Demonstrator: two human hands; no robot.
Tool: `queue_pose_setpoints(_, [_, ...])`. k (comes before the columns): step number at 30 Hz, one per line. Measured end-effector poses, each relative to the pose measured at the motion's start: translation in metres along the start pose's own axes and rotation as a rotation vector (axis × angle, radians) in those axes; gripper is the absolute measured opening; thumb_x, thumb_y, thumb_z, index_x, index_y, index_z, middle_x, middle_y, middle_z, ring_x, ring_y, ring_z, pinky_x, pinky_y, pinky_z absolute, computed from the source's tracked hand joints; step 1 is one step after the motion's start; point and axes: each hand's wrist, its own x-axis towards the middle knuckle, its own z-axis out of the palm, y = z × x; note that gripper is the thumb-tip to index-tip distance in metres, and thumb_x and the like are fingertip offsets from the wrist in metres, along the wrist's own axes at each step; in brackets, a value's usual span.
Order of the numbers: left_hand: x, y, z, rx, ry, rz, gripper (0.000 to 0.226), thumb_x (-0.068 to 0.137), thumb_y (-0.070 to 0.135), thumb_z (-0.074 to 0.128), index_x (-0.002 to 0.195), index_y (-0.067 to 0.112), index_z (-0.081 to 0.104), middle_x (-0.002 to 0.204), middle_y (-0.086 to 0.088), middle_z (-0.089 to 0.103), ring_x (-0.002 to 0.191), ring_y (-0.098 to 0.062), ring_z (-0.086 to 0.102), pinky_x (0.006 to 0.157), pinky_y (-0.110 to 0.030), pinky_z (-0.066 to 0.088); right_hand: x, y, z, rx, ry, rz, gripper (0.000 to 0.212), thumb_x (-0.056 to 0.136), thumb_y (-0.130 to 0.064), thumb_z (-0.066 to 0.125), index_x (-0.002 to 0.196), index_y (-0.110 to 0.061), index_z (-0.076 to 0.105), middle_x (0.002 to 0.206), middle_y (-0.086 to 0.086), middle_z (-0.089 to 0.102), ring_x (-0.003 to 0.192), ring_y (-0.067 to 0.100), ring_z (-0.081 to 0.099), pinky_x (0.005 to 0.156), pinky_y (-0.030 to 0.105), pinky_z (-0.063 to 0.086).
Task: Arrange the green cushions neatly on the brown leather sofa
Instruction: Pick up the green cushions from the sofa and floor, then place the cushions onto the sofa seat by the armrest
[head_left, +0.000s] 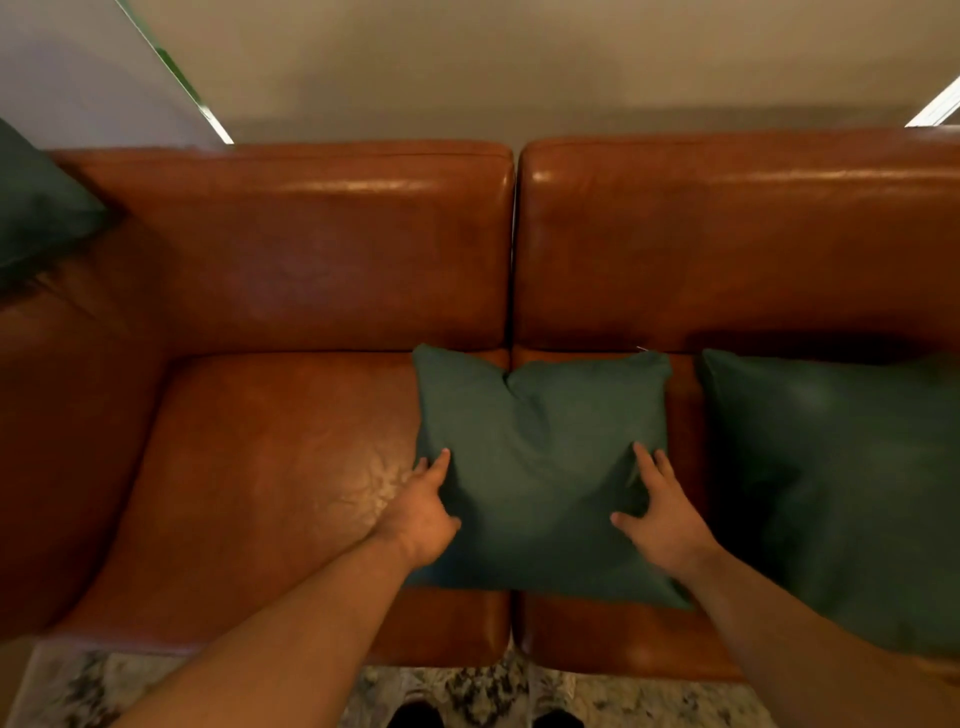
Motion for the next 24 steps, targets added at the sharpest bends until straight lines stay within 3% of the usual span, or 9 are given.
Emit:
queue_pose_setpoints(2, [0.003, 0.0, -0.003, -0.018, -0.007, -0.007, 0.102, 0.091, 0.014, 0.078, 0.169, 0.025, 0.014, 0.177, -0.012, 0.012, 0.163, -0.024, 0.018, 0.131, -0.03, 0.02, 0.002, -0.006, -0.003, -0.052, -0.006, 0.006, 0.104, 0.091, -0.024, 0.08, 0.169, -0.031, 0.012, 0.178, 0.004, 0.002, 0.161, 0.025, 0.019, 0.123, 0.031, 0.025])
queue_pose_setpoints(5, [0.002, -0.003, -0.009, -0.157, 0.004, -0.037, 0.093, 0.09, 0.005, 0.078, 0.167, 0.02, 0.027, 0.17, -0.011, 0.035, 0.154, -0.023, 0.04, 0.126, -0.035, 0.035, 0.002, -0.015, -0.012, -0.068, -0.018, 0.031, 0.1, 0.091, -0.029, 0.081, 0.169, -0.027, 0.018, 0.176, 0.006, 0.012, 0.16, 0.028, 0.025, 0.125, 0.035, 0.026])
queue_pose_setpoints(9, [-0.015, 0.0, -0.018, -0.25, 0.01, -0.068, 0.071, 0.094, 0.007, 0.077, 0.157, 0.016, 0.046, 0.159, -0.01, 0.051, 0.143, -0.02, 0.051, 0.112, -0.021, 0.041, -0.002, -0.028, -0.027, 0.104, -0.052, 0.062, 0.083, 0.09, -0.023, 0.083, 0.161, -0.018, 0.04, 0.156, 0.007, 0.053, 0.144, 0.029, 0.052, 0.122, 0.046, 0.04])
queue_pose_setpoints(11, [-0.029, 0.008, -0.026, -0.281, 0.036, -0.062, 0.062, 0.097, 0.008, 0.074, 0.154, 0.014, 0.05, 0.158, -0.011, 0.051, 0.145, -0.023, 0.048, 0.112, -0.024, 0.04, -0.008, -0.043, -0.036, 0.176, -0.079, 0.045, 0.077, 0.092, -0.018, 0.081, 0.159, -0.016, 0.042, 0.15, 0.004, 0.057, 0.14, 0.027, 0.055, 0.12, 0.046, 0.042])
queue_pose_setpoints(13, [-0.045, 0.018, -0.039, -0.31, 0.069, -0.057, 0.055, 0.099, 0.008, 0.071, 0.151, 0.01, 0.052, 0.156, -0.013, 0.052, 0.145, -0.026, 0.049, 0.113, -0.027, 0.041, -0.017, -0.064, -0.045, 0.259, -0.088, 0.027, 0.072, 0.093, -0.012, 0.079, 0.156, -0.014, 0.044, 0.152, 0.008, 0.055, 0.137, 0.026, 0.057, 0.117, 0.04, 0.044])
queue_pose_setpoints(16, [-0.079, 0.03, -0.068, -0.37, 0.134, -0.039, 0.049, 0.101, 0.007, 0.068, 0.148, 0.004, 0.053, 0.152, -0.015, 0.056, 0.136, -0.025, 0.055, 0.103, -0.023, 0.044, -0.04, -0.108, -0.063, 0.345, -0.088, -0.038, 0.055, 0.094, -0.01, 0.077, 0.145, -0.014, 0.055, 0.141, 0.009, 0.062, 0.114, 0.019, 0.064, 0.095, 0.029, 0.048])
queue_pose_setpoints(19, [-0.12, 0.035, -0.107, -0.415, 0.255, -0.018, 0.047, 0.1, 0.013, 0.071, 0.145, 0.008, 0.057, 0.145, -0.008, 0.06, 0.121, -0.014, 0.057, 0.087, -0.011, 0.045, -0.071, -0.157, -0.078, 0.363, -0.049, -0.157, 0.049, 0.096, -0.013, 0.076, 0.141, -0.012, 0.058, 0.133, 0.007, 0.067, 0.111, 0.018, 0.065, 0.092, 0.028, 0.048])
queue_pose_setpoints(22, [-0.163, 0.029, -0.147, -0.485, 0.385, -0.016, 0.046, 0.101, 0.019, 0.071, 0.144, 0.01, 0.06, 0.142, -0.007, 0.062, 0.125, -0.018, 0.059, 0.095, -0.018, 0.047, -0.105, -0.208, -0.082, 0.344, -0.066, -0.276, 0.045, 0.097, -0.013, 0.074, 0.139, -0.012, 0.06, 0.129, 0.006, 0.068, 0.1, 0.008, 0.065, 0.076, 0.01, 0.049])
queue_pose_setpoints(24, [-0.193, 0.019, -0.174, -0.524, 0.48, -0.01, 0.043, 0.101, 0.026, 0.071, 0.141, 0.015, 0.062, 0.135, -0.002, 0.064, 0.119, -0.014, 0.059, 0.083, -0.015, 0.046, -0.13, -0.243, -0.075, 0.338, -0.115, -0.339, 0.046, 0.097, -0.014, 0.074, 0.141, -0.014, 0.06, 0.13, 0.004, 0.068, 0.099, 0.004, 0.063, 0.074, 0.01, 0.05])
